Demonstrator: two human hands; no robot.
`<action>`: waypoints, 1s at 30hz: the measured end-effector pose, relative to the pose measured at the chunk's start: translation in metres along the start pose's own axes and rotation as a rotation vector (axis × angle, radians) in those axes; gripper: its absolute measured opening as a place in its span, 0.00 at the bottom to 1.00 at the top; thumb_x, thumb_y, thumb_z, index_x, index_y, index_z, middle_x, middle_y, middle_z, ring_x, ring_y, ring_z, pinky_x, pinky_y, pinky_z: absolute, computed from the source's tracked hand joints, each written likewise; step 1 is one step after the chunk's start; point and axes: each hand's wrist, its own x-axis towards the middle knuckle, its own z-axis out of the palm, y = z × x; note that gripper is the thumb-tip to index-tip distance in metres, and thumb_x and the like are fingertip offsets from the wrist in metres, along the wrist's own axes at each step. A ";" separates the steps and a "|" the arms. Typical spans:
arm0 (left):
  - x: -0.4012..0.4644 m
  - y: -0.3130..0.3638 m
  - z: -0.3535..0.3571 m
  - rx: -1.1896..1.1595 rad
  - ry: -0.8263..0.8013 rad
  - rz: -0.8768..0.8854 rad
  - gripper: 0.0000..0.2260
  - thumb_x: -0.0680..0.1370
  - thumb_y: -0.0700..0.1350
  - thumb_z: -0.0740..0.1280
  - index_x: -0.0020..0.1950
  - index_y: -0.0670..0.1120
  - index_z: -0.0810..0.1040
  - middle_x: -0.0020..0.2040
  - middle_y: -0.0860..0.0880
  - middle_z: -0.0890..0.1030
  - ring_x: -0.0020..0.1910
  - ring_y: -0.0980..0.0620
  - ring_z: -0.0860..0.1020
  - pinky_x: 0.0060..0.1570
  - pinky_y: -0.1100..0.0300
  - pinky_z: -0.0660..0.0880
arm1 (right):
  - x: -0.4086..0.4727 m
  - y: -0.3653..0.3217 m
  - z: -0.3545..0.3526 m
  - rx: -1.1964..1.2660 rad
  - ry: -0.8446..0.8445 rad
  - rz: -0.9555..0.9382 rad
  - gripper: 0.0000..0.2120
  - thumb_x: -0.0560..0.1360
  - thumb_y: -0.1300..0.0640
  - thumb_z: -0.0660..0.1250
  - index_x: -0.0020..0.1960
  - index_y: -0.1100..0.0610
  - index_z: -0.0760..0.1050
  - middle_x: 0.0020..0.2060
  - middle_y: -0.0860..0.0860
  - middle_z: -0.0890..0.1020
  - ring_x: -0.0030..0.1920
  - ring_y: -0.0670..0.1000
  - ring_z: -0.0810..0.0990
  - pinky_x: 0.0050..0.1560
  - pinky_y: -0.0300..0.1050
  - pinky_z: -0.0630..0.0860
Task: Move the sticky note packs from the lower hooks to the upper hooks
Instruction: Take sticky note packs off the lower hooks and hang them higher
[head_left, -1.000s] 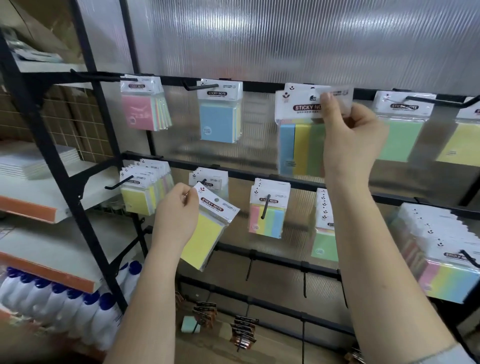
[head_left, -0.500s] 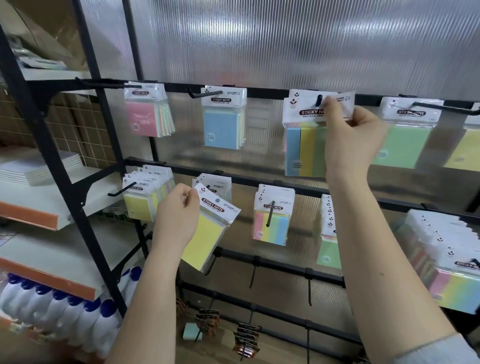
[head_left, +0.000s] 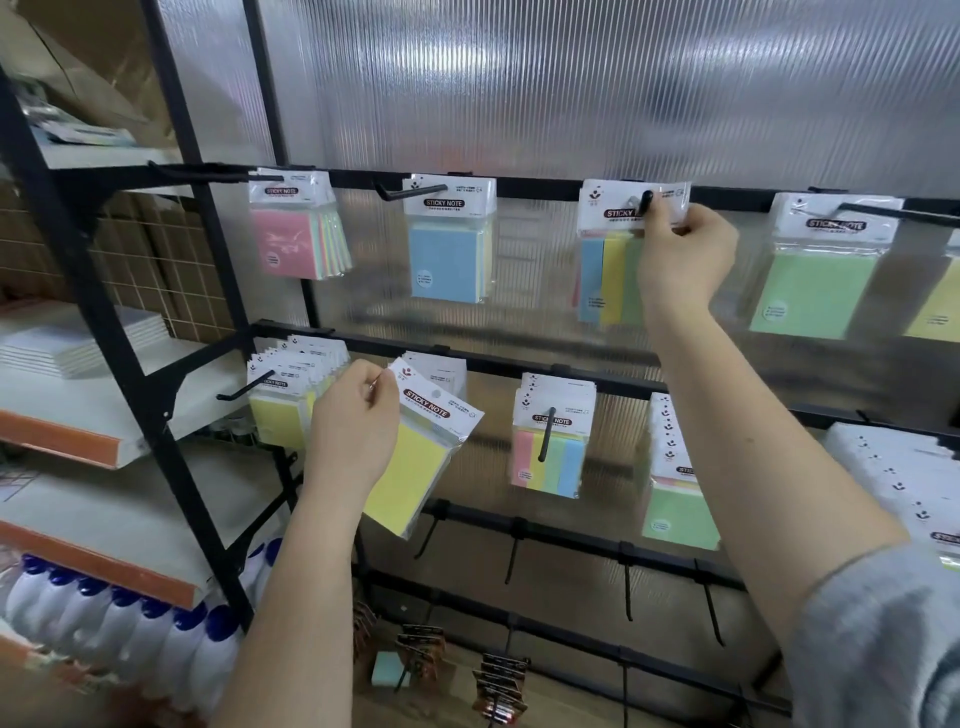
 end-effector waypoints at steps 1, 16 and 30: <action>0.000 0.000 0.000 0.002 -0.001 0.002 0.12 0.82 0.47 0.56 0.47 0.40 0.73 0.34 0.47 0.71 0.31 0.52 0.65 0.33 0.57 0.63 | 0.002 0.001 0.001 -0.014 -0.001 -0.008 0.22 0.77 0.52 0.65 0.27 0.52 0.61 0.24 0.45 0.65 0.24 0.42 0.61 0.25 0.33 0.59; 0.001 0.006 0.006 0.029 0.018 -0.012 0.11 0.81 0.48 0.57 0.46 0.42 0.72 0.34 0.48 0.71 0.30 0.52 0.65 0.31 0.58 0.63 | 0.028 0.012 0.014 -0.126 0.077 -0.029 0.04 0.73 0.55 0.64 0.41 0.51 0.69 0.44 0.49 0.79 0.43 0.48 0.75 0.45 0.39 0.72; 0.001 0.006 0.010 -0.023 0.017 -0.022 0.11 0.82 0.48 0.56 0.44 0.45 0.72 0.35 0.49 0.72 0.31 0.53 0.65 0.33 0.57 0.64 | -0.035 0.049 -0.019 0.079 0.091 0.007 0.02 0.74 0.59 0.66 0.45 0.53 0.77 0.37 0.43 0.78 0.39 0.41 0.75 0.45 0.32 0.72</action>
